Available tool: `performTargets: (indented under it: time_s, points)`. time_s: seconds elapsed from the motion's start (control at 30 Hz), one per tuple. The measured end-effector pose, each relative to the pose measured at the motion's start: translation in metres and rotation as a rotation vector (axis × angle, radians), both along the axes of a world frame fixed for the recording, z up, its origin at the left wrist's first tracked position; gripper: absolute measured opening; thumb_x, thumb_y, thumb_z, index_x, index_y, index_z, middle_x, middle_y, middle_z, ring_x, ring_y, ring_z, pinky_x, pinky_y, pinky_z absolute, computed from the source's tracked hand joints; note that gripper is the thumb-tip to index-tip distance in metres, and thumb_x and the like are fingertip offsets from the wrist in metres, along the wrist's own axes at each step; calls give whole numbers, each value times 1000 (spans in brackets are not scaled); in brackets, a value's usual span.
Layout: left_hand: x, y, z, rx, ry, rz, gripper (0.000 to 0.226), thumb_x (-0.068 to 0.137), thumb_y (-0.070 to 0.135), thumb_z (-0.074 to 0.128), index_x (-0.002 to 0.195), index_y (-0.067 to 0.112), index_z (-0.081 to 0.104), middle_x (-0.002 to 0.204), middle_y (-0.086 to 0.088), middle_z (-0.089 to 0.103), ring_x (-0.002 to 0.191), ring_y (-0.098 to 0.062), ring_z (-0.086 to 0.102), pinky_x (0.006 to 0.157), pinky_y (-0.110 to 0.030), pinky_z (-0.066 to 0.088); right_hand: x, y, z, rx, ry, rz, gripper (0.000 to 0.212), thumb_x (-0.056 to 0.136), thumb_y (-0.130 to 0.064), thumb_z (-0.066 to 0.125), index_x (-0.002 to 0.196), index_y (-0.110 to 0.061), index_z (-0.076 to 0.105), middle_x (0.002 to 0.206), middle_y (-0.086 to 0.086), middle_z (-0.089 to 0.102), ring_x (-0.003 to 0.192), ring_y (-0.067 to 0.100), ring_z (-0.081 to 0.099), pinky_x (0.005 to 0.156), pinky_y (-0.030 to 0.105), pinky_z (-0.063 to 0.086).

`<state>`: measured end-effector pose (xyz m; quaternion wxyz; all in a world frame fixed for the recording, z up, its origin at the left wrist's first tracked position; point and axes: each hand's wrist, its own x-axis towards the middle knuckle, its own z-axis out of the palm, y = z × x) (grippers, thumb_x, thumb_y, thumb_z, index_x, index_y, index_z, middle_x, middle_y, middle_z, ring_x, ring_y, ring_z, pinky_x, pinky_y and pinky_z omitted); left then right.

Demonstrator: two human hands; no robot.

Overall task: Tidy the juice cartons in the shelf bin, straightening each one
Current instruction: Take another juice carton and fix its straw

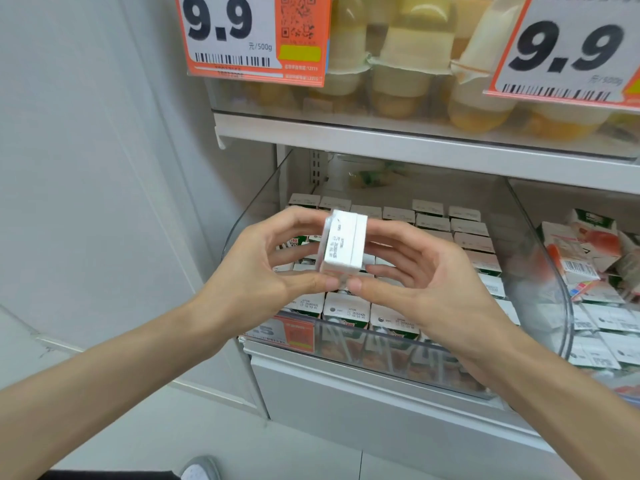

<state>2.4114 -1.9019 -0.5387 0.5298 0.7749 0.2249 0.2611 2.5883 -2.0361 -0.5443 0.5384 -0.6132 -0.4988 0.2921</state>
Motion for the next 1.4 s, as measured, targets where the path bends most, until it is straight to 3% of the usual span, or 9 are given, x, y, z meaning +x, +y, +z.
performTargets:
  time_s: [0.13,0.23,0.33,0.47,0.63,0.87,1.1,1.23,1.4]
  points:
    - [1,-1,1,-31,30,7,61,79,30,86,135,41,65,131,20,71,120,-5,71,102,-32,60,0,-1,1,-20,61,-19,54,85,-23,82,136,-34,67,127,-20,74,121,2,69,108,31,53]
    - [1,0,1,-57,41,-31,59,82,34,84,137,40,63,134,17,70,124,-7,68,105,-38,57,2,1,0,-18,71,-14,51,92,-18,77,139,-32,65,130,-20,73,122,1,68,110,30,53]
    - [1,2,2,-62,30,-16,56,77,29,87,128,32,65,130,15,72,124,-6,67,100,-27,58,0,1,-2,-6,69,38,49,99,-11,68,145,-27,61,136,-19,70,128,-2,63,113,25,49]
    - [2,1,-3,-56,29,29,59,69,22,94,115,19,56,126,9,73,119,-9,70,87,-29,63,-7,2,-3,-19,57,150,47,102,-10,63,146,-27,60,138,-24,68,130,-5,61,107,16,49]
    - [3,-1,-7,-40,3,16,52,77,12,90,107,11,47,115,11,77,110,-11,73,76,-27,62,-11,5,-6,11,-73,65,53,89,-23,82,138,-35,67,129,-14,72,125,7,65,107,30,54]
    - [3,2,-6,18,8,4,51,85,11,85,125,29,59,124,14,73,121,-4,66,95,-30,61,3,3,0,95,-15,-42,44,87,-1,82,120,-29,74,114,-13,79,112,8,74,99,22,56]
    - [4,6,-6,114,-25,-9,39,86,8,84,117,26,69,122,15,74,125,-7,64,105,-38,57,0,1,3,88,7,-21,44,85,-2,82,119,-29,73,118,-13,78,117,9,72,101,22,56]
    - [3,5,-2,145,5,-46,58,85,14,85,135,32,61,130,17,70,128,-5,63,102,-36,59,0,0,6,59,21,-106,41,89,-20,80,127,-30,70,115,-13,79,111,7,74,103,29,57]
    - [-3,7,-3,196,96,-247,107,73,25,95,157,50,35,146,13,58,131,-16,62,104,-33,55,0,2,8,-39,266,-181,40,99,-38,68,136,-47,58,104,-2,83,97,20,80,103,42,55]
